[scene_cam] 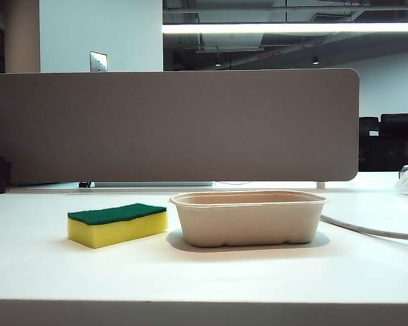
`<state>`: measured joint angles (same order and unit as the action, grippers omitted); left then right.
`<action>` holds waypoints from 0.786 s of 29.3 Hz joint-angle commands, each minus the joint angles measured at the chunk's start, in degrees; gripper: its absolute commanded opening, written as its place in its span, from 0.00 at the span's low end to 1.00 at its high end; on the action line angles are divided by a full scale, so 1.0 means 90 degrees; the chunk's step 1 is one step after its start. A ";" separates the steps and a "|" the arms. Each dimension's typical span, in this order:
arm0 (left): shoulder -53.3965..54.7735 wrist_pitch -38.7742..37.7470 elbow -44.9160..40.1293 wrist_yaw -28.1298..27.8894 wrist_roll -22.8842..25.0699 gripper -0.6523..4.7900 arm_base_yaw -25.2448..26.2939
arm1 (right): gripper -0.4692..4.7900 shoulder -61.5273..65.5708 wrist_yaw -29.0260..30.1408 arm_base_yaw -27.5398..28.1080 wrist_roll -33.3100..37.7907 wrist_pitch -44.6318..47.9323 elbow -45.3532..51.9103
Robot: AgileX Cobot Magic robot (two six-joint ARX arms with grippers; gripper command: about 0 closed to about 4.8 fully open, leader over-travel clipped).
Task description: Take out the cleaning sponge from the paper lunch box and place it on the table.
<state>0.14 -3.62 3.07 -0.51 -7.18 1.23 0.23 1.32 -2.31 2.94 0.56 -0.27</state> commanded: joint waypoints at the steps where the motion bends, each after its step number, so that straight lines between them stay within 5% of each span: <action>1: 0.0002 0.0134 -0.0170 0.0058 0.0012 0.11 -0.0005 | 0.08 0.0002 0.0007 -0.0019 0.0002 0.0085 -0.0007; 16: 0.0000 0.0170 -0.0294 0.0602 0.0988 0.11 -0.0005 | 0.08 0.0002 0.0010 -0.0019 0.0002 0.0083 -0.0007; 23: 0.0000 0.0333 -0.0294 0.0478 0.0916 0.11 -0.0005 | 0.08 0.0000 0.0010 -0.0019 0.0002 0.0083 -0.0007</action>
<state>0.12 -2.15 0.36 3.97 1.39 1.23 0.23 1.32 -2.44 2.94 0.54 -0.27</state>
